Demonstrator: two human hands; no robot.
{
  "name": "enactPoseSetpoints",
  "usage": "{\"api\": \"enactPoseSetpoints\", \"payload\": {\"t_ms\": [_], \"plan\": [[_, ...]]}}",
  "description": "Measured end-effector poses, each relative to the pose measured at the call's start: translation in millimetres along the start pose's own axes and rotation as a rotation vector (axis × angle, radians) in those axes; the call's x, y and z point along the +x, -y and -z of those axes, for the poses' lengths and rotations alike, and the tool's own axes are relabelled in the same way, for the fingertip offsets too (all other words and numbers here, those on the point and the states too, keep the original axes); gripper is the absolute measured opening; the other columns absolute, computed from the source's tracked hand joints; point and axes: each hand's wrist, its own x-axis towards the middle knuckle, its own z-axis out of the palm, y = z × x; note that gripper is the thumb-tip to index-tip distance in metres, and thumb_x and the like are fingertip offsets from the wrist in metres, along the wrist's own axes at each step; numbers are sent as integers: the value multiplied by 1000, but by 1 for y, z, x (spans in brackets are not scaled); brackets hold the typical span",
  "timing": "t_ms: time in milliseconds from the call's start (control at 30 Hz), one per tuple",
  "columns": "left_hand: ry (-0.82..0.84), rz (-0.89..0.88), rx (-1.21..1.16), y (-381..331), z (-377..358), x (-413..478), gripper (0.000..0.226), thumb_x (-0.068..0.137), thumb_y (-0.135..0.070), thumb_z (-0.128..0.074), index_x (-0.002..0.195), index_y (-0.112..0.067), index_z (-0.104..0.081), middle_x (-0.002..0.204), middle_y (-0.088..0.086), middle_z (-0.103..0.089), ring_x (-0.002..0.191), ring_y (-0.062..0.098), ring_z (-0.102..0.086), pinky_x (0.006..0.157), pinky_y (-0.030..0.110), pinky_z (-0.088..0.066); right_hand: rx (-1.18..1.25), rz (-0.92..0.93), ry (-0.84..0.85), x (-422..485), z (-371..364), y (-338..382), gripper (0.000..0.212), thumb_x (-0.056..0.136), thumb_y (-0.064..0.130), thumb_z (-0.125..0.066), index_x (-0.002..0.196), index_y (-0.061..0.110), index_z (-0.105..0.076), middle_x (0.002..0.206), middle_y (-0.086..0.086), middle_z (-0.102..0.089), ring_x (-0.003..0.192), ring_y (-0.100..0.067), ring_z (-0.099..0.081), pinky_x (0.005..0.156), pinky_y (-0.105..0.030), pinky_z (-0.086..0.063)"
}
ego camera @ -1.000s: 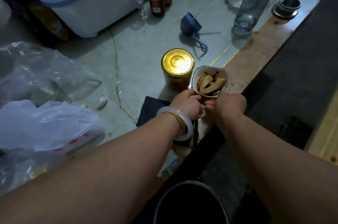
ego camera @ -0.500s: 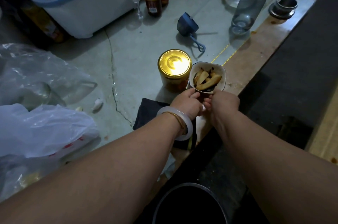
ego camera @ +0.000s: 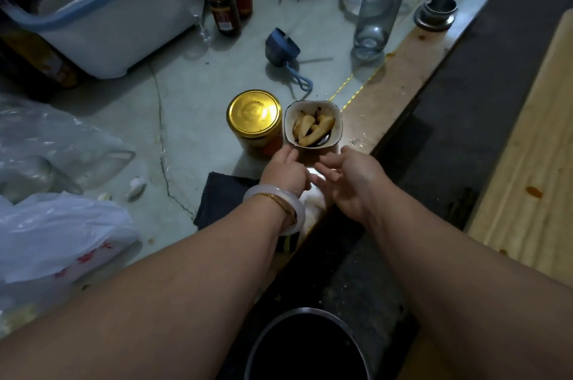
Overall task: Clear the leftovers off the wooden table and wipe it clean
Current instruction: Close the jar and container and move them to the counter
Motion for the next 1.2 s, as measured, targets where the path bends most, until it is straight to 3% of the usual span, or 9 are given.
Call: {"api": "enactPoseSetpoints", "payload": {"t_ms": [100, 200, 333, 567, 633, 800, 900, 1033, 1200], "plan": [[-57, 9, -16, 4, -8, -6, 68, 83, 14, -40, 143, -16, -37, 141, -2, -49, 126, 19, -48, 104, 38, -41, 6, -1, 39, -8, 16, 1, 26, 96, -12, -42, 104, 9, -56, 97, -10, -58, 102, -29, -64, 90, -42, -54], [-62, -21, 11, 1, -18, -20, 61, 83, 17, -40, 138, -10, -42, 131, 5, -56, 118, 23, -56, 100, 35, -44, 16, 19, 72, -18, 35, 5, 53, 96, -8, -43, 145, 10, -40, 118, -12, -63, 104, -30, -68, 77, -36, -58], [-66, -106, 46, -7, -39, -50, 50, 84, 15, -46, 126, -11, -51, 116, 6, -63, 103, 19, -61, 75, 23, -50, -7, 67, 123, -47, 57, 15, 56, 95, -8, -46, 146, 11, -40, 132, -13, -60, 100, -25, -70, 76, -32, -59], [56, -285, 202, -8, -101, -111, 40, 84, 15, -47, 115, -8, -56, 101, 2, -64, 89, 7, -62, 73, 15, -53, -102, 252, 77, -107, 112, 38, 64, 89, -8, -55, 146, 16, -40, 132, -3, -60, 94, -9, -70, 85, -30, -56], [114, -329, 252, -6, -123, -129, 48, 78, 18, -48, 116, -9, -57, 101, 2, -64, 92, 10, -63, 76, 18, -53, -181, 322, 32, -129, 133, 48, 62, 91, -7, -55, 146, 17, -40, 138, -5, -55, 90, -4, -68, 90, -29, -54], [263, -470, 466, 2, -186, -174, 55, 74, 16, -52, 116, -18, -60, 110, -1, -66, 103, 14, -62, 83, 34, -55, -515, 638, -138, -183, 196, 76, 52, 94, 6, -56, 141, 28, -48, 135, 9, -56, 110, 0, -58, 88, -12, -49], [352, -518, 564, 8, -226, -201, 50, 78, 6, -59, 115, -29, -60, 111, -9, -65, 102, 9, -60, 81, 35, -55, -686, 759, -202, -211, 234, 93, 46, 98, 19, -54, 141, 33, -48, 133, 16, -56, 118, 3, -52, 96, -19, -48], [441, -543, 651, 16, -282, -232, 46, 80, -4, -62, 116, -33, -56, 109, -14, -62, 103, 5, -57, 90, 34, -51, -921, 922, -316, -235, 287, 126, 40, 97, 27, -50, 138, 27, -53, 132, 7, -59, 121, -7, -51, 103, -33, -44], [529, -561, 726, 17, -346, -264, 65, 77, 4, -55, 133, -28, -46, 131, -13, -50, 120, 4, -44, 96, 21, -37, -1292, 1005, -573, -245, 359, 171, 40, 97, 29, -43, 134, 20, -57, 137, -1, -57, 129, -22, -45, 112, -44, -26]]}}
